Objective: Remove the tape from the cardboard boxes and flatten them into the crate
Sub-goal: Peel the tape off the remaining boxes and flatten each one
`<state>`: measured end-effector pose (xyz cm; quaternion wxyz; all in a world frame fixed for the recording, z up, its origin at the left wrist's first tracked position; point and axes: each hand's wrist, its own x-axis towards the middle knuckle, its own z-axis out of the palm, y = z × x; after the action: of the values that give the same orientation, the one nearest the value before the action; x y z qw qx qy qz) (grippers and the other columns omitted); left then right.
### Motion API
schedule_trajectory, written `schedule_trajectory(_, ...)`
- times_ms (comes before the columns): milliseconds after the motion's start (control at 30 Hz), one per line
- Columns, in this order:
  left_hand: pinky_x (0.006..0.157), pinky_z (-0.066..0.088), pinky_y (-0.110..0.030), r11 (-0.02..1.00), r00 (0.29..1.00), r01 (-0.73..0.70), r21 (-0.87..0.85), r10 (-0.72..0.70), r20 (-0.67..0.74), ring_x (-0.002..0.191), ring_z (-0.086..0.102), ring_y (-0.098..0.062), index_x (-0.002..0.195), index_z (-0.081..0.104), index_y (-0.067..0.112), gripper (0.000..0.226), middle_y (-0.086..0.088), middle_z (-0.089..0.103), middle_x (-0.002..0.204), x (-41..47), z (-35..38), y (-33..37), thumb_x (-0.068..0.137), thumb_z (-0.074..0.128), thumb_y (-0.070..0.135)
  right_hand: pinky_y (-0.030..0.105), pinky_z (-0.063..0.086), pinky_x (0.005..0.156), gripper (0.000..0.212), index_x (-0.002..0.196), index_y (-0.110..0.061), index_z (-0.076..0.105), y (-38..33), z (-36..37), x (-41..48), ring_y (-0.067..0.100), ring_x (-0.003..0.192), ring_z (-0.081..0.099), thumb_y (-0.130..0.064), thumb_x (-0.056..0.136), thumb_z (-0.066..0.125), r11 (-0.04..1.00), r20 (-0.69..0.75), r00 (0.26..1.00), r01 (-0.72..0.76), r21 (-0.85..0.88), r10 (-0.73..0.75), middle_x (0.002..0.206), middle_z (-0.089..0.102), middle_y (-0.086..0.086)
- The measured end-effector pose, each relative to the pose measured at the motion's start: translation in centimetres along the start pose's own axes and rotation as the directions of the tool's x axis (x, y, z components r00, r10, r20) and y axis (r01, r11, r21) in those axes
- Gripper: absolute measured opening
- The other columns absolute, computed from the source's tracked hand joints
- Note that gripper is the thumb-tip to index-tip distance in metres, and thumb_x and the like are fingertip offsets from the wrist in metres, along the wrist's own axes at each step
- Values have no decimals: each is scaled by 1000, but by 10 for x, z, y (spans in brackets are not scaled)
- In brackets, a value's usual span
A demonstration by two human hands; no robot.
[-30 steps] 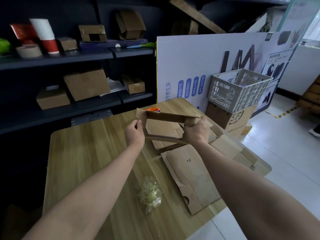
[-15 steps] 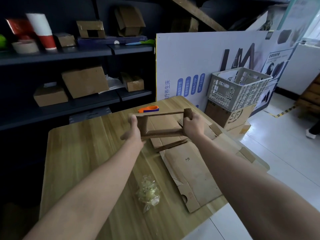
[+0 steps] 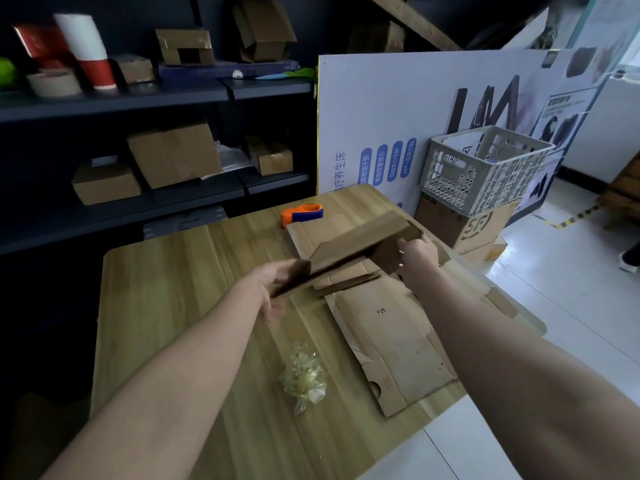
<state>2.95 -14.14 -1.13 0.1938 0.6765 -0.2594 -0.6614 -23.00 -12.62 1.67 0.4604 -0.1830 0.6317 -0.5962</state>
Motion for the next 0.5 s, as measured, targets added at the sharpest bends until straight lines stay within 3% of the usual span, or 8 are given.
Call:
schedule_trajectory(100,108,17,-61,963,999,-44,267,41,19,137,23,-45,149,16,15,121,-24,20,153,3,6,-11,56,77,62,50,53,85,26,107,-16,62,-3,13,-1,31,97,64,-1,91,49,999,18,999,-39,26,38,108,65,11)
schedule_trajectory(133,110,17,-60,963,993,-119,241,110,48,138,23,-42,150,9,18,123,-20,21,153,5,6,-12,57,77,61,51,51,89,23,106,-16,62,-4,19,-2,31,99,64,-3,92,49,998,36,997,-62,1,62,111,65,12)
schedule_trajectory(200,104,32,-55,960,972,-228,162,213,102,134,33,-39,149,1,27,126,-15,26,152,7,3,-10,55,79,57,47,49,93,20,110,-11,61,-6,27,-5,30,100,63,-9,94,48,992,72,990,-121,-41,124,114,64,14)
schedule_trajectory(233,99,38,-52,949,964,-258,181,241,110,132,35,-38,149,-2,30,128,-14,25,152,5,0,-8,55,80,57,44,52,88,23,113,-9,60,-5,30,-6,29,95,63,-11,95,46,989,83,986,-140,-50,144,112,64,14)
schedule_trajectory(300,100,36,-52,923,957,-284,258,257,131,134,32,-36,150,-5,30,134,-12,20,154,2,-10,-5,49,79,60,32,54,60,24,107,-6,60,-3,34,-12,22,69,61,-8,94,40,987,98,982,-157,-24,159,93,65,11)
schedule_trajectory(333,103,35,-51,918,958,-279,281,246,146,134,31,-35,150,-4,29,137,-11,19,154,1,-16,-4,46,79,61,26,49,48,25,98,-8,59,-1,36,-15,19,54,58,-5,92,35,985,123,978,-174,18,171,79,63,8)
schedule_trajectory(400,107,34,-48,919,960,-263,294,221,170,133,35,-33,151,9,20,134,-12,28,150,3,-27,-5,44,80,59,19,42,39,29,83,-11,54,2,42,-19,15,43,51,1,89,28,980,175,970,-183,79,167,62,57,3)
schedule_trajectory(500,89,48,-43,930,970,-225,291,186,155,109,56,-26,135,44,3,91,-10,60,119,7,-41,-12,64,77,50,21,41,42,27,71,-9,52,4,51,-17,15,46,48,2,89,36,979,186,972,-167,113,144,63,50,5)
